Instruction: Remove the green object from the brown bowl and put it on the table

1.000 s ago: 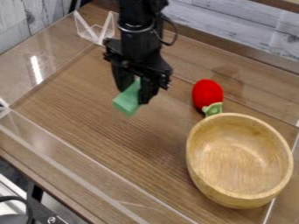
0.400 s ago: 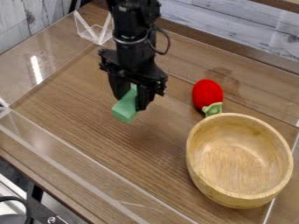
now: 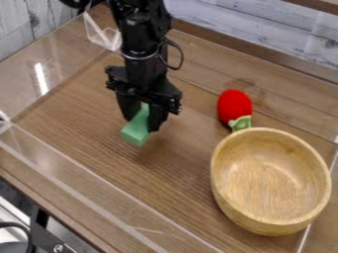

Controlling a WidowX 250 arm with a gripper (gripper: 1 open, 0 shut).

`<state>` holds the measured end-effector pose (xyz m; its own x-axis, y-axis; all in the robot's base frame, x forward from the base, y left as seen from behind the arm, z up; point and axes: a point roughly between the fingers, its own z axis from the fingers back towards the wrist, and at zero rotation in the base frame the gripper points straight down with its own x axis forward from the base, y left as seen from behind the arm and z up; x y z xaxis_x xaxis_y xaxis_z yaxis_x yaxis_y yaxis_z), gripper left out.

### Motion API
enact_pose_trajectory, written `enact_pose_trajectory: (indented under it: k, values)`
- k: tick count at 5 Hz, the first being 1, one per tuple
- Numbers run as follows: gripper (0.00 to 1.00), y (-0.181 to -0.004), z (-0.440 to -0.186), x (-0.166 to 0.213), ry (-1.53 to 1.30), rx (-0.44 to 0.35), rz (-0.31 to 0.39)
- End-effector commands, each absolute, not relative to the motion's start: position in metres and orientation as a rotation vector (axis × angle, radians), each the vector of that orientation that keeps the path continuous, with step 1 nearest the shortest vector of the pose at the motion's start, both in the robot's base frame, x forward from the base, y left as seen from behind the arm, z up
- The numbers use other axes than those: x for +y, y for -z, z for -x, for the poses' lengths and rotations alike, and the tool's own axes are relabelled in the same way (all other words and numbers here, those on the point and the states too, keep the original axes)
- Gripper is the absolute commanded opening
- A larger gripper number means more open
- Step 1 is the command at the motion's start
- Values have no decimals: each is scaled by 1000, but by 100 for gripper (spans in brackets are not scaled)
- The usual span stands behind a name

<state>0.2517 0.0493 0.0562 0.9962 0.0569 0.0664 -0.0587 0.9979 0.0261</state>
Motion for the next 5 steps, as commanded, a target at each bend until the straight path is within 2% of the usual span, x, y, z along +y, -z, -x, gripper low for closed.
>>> enact_pose_trajectory:
  k: [1, 2, 3, 4, 5]
  values:
    - [0, -66, -264, 43, -31, -95, -23]
    - [0, -69, -271, 32, -3, -94, -12]
    - [0, -67, -272, 37, -11, -91, -9]
    - [100, -67, -269, 40, -12, -74, 3]
    - [100, -75, -273, 45, -28, -94, 20]
